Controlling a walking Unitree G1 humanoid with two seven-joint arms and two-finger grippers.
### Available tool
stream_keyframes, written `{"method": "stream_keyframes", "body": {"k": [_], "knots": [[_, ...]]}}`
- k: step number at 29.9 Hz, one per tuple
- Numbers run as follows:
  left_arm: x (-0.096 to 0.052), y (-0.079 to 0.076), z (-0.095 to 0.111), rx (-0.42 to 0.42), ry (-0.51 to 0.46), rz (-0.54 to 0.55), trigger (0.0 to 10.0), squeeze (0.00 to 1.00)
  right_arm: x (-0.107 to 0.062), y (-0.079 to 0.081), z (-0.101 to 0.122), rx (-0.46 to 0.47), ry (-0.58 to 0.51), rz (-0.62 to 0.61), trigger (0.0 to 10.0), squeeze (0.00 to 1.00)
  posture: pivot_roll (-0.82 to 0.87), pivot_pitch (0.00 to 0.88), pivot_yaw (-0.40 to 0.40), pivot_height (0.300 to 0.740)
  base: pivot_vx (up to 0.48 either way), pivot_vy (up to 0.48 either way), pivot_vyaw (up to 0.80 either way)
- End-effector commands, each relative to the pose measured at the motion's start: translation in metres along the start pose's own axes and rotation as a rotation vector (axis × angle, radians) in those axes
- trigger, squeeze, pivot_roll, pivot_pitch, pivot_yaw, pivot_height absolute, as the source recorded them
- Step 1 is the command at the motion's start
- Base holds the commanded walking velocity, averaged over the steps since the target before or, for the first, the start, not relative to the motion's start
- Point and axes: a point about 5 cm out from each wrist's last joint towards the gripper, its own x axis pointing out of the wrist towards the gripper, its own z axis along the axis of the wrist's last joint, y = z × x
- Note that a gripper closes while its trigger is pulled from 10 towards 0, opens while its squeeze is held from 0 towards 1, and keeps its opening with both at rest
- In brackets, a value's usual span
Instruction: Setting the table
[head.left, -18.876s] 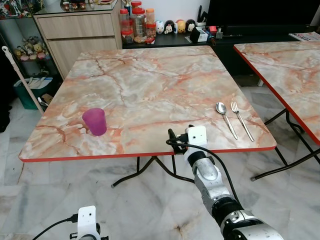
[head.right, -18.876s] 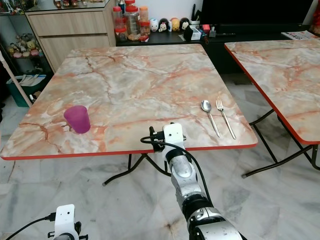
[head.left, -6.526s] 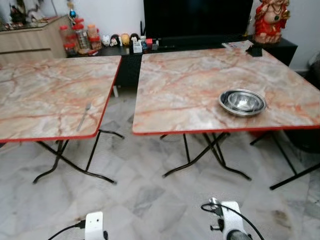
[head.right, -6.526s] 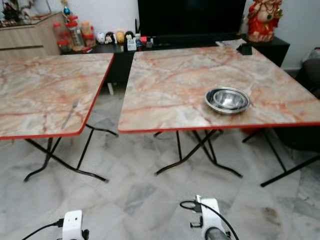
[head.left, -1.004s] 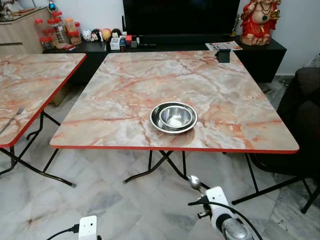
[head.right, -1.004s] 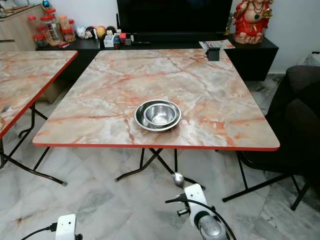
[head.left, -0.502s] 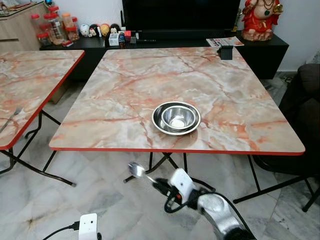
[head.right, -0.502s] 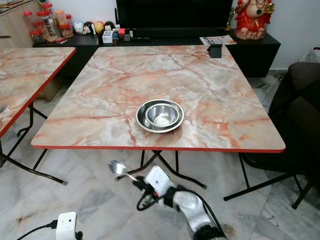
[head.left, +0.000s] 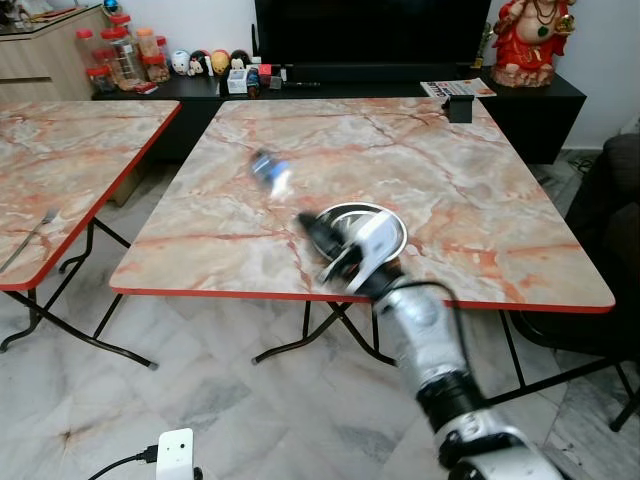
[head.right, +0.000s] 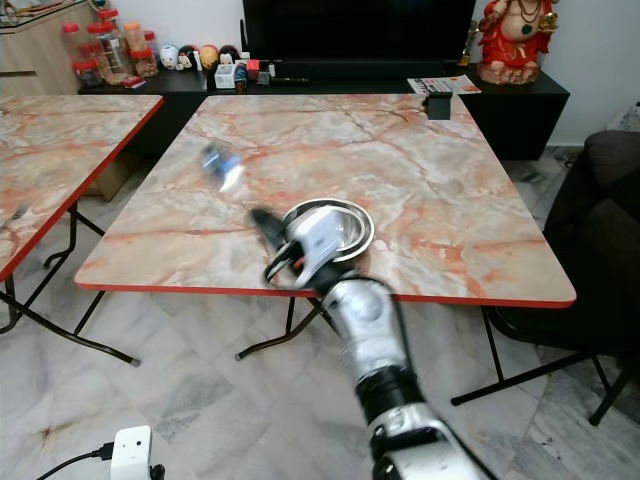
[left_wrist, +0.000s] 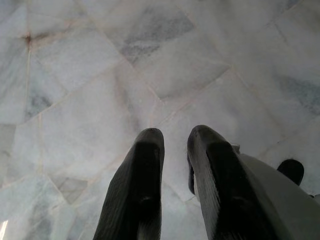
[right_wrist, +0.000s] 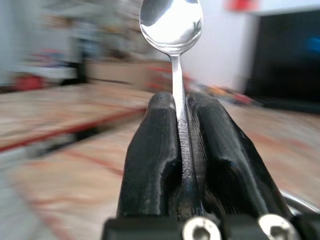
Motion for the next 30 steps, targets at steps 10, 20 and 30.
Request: {"method": "stream_keyframes", "body": {"k": [10,20,30], "knots": [[0.001,-0.002,0.005,-0.012,-0.02,-0.016,10.0,0.0,-0.039,-0.077,-0.013,-0.068,0.174,-0.413,10.0,0.0,-0.05,0.0,0.024,0.709,0.0,0.0,0.0],[0.001,-0.004,0.005,0.007,-0.024,-0.015,10.0,0.0,-0.036,-0.067,-0.02,-0.049,0.186,-0.424,10.0,0.0,-0.04,0.0,0.021,0.709,0.0,0.0,0.0],[0.0,-0.002,0.002,0.014,-0.015,-0.003,10.0,0.0,-0.03,-0.049,-0.03,-0.037,0.213,-0.382,10.0,0.0,-0.03,0.0,0.011,0.709,0.0,-0.374,0.0]]}}
